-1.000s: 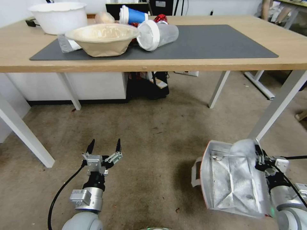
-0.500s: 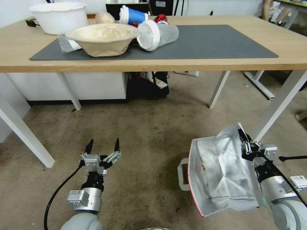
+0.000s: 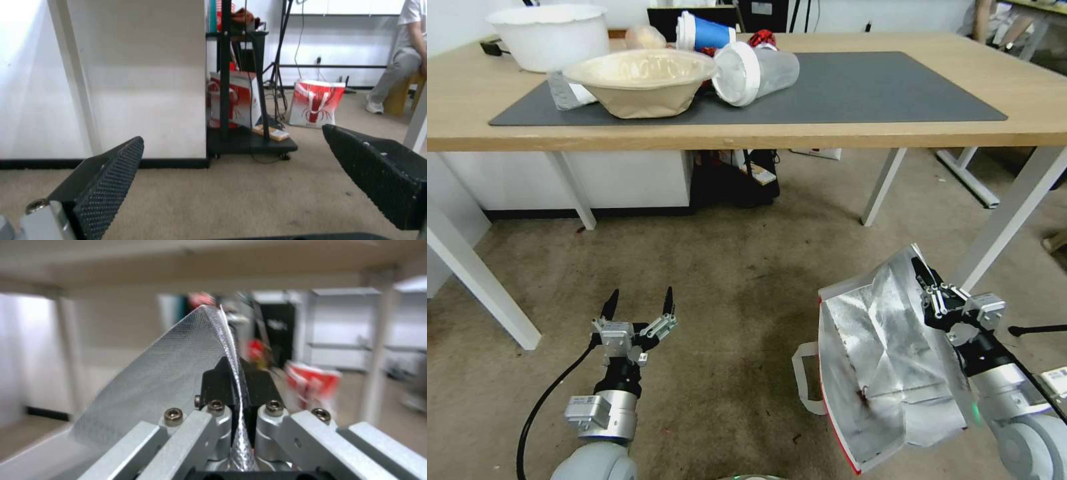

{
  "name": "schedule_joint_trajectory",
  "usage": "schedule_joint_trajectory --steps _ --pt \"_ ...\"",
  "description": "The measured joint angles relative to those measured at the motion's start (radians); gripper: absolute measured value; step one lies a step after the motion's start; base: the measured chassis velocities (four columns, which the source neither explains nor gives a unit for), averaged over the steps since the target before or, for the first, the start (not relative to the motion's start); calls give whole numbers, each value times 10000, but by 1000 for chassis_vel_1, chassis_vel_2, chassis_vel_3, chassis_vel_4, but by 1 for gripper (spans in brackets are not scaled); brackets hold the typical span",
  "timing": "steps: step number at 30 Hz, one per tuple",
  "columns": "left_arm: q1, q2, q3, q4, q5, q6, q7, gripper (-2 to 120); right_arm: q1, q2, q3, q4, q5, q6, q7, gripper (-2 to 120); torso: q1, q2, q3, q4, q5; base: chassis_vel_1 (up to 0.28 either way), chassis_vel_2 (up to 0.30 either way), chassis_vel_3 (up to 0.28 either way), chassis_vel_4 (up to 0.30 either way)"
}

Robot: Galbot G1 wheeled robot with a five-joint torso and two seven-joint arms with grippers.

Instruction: Pick up the food delivery bag from the floor and place it on the table.

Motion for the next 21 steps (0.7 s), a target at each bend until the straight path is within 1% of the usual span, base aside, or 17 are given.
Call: schedule_joint_trajectory --steps 1,2,4,15,20,21 --pt "-1 -3 -16 24 20 -78 39 100 37 -32 61 -61 185 125 -397 0 0 0 0 0 2 0 0 0 0" --pt "-1 -3 -16 24 20 -78 39 100 37 -32 61 -61 185 125 -397 0 0 0 0 0 2 0 0 0 0" --pt "6 -11 -17 27 23 -116 63 100 7 -101 134 -25 612 191 -945 0 0 0 0 -3 0 0 0 0 0" --pt "29 -26 31 -45 21 -67 66 100 12 -139 221 262 1432 60 -1917 0 -1 0 0 -2 0 0 0 0 0" --pt "33 -20 23 -49 7 -57 74 100 17 -171 188 297 1721 -14 -2129 0 0 0 0 -3 0 0 0 0 0" --pt "35 2 16 -59 -99 12 90 100 27 -238 163 342 2137 -189 -2415 0 0 0 0 -2 0 0 0 0 0"
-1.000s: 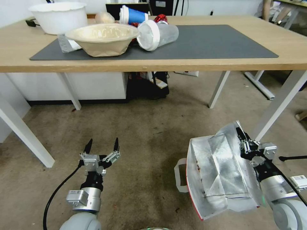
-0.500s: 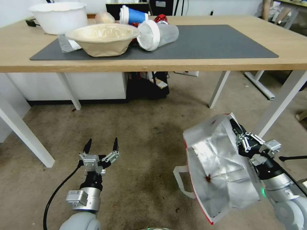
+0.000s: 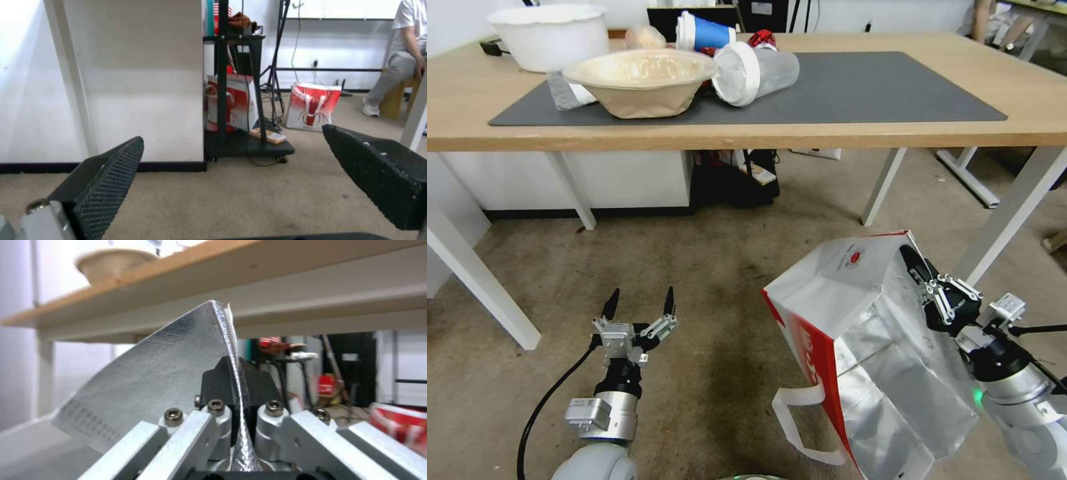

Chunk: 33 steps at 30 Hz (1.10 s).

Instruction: Pick up the food delivery bag from the floor and place it on the table.

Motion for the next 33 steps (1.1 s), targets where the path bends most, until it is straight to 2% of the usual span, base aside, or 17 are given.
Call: schedule_joint_trajectory --steps 6,15,20,28,33 --pt "-41 4 -9 89 -154 -38 164 100 159 -182 -113 171 1063 -526 -591 0 0 0 0 0 0 0 0 0 0" --pt "-54 69 -55 62 -263 -163 155 100 302 -520 -191 490 1909 -1342 -1099 0 0 0 0 1 0 0 0 0 0" --pt "-40 66 -73 90 -297 -319 219 100 274 -612 -186 591 2219 -1770 -1696 0 0 0 0 0 0 0 0 0 0" --pt "-23 47 -152 101 -365 -669 695 100 204 -726 -54 818 2607 -2232 -2650 0 0 0 0 0 0 0 0 0 0" --pt "-33 32 -152 43 -342 -798 685 100 194 -803 49 870 2854 -2429 -3051 0 0 0 0 0 0 0 0 0 0"
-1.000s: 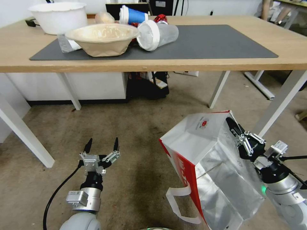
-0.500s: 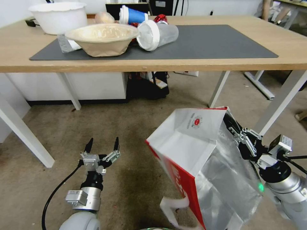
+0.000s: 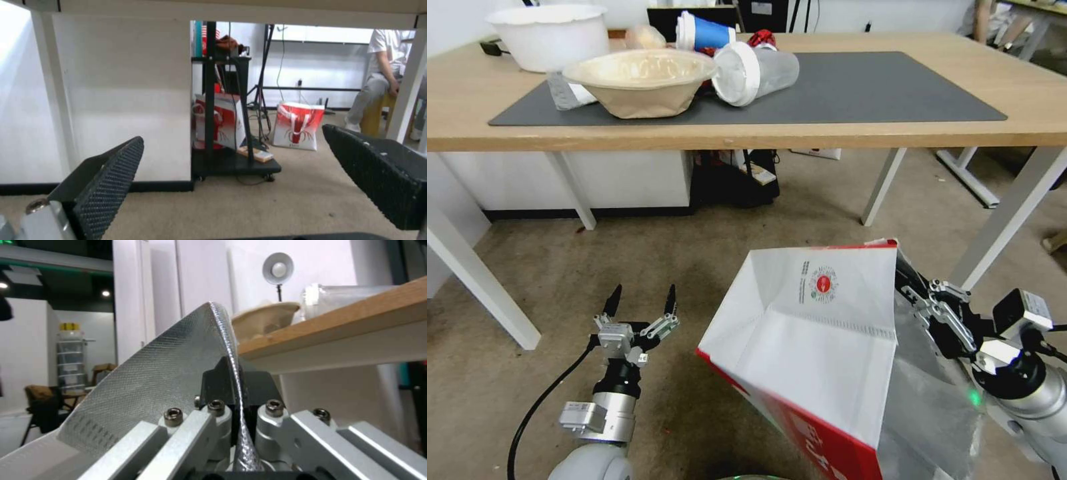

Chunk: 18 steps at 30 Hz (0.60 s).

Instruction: Pick up the food delivery bag from the floor and place it on the table.

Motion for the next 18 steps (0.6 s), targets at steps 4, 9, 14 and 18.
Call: schedule_joint_trajectory --steps 4,9,14,18 --pt "19 13 -31 -36 40 -19 -5 100 10 -51 8 9 53 -37 -29 0 0 0 0 0 0 0 0 0 0" --pt "77 33 -60 -86 85 15 15 100 23 -61 -55 10 74 -51 -28 0 0 0 0 0 -1 0 0 0 0" --pt "99 17 -88 -120 197 66 27 100 51 -74 -65 10 71 -52 -53 0 5 41 19 0 0 0 0 0 0" --pt "149 13 -105 -192 290 207 20 100 66 -82 -65 -44 69 -53 -131 0 5 170 145 0 0 0 0 0 0"
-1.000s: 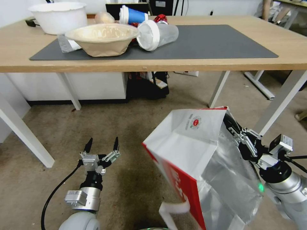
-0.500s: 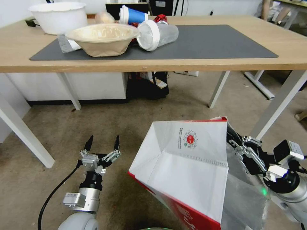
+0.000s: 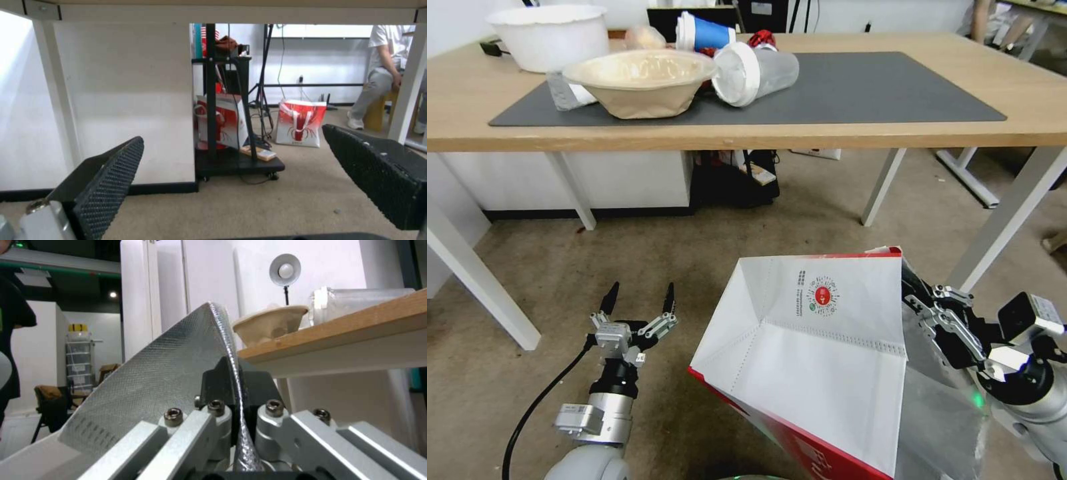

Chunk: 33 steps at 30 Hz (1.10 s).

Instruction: Pick up the food delivery bag from the floor and place it on the table.

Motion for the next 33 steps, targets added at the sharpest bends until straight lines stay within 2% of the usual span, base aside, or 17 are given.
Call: schedule_joint_trajectory --steps 16,33 --pt "103 -8 -96 -242 103 254 220 100 43 62 72 -137 -111 -66 -523 0 69 746 687 0 0 0 0 0 0" --pt "310 33 -112 -717 426 720 13 100 -82 96 35 139 -84 -91 -447 0 192 1412 1234 -2 0 0 0 0 0"
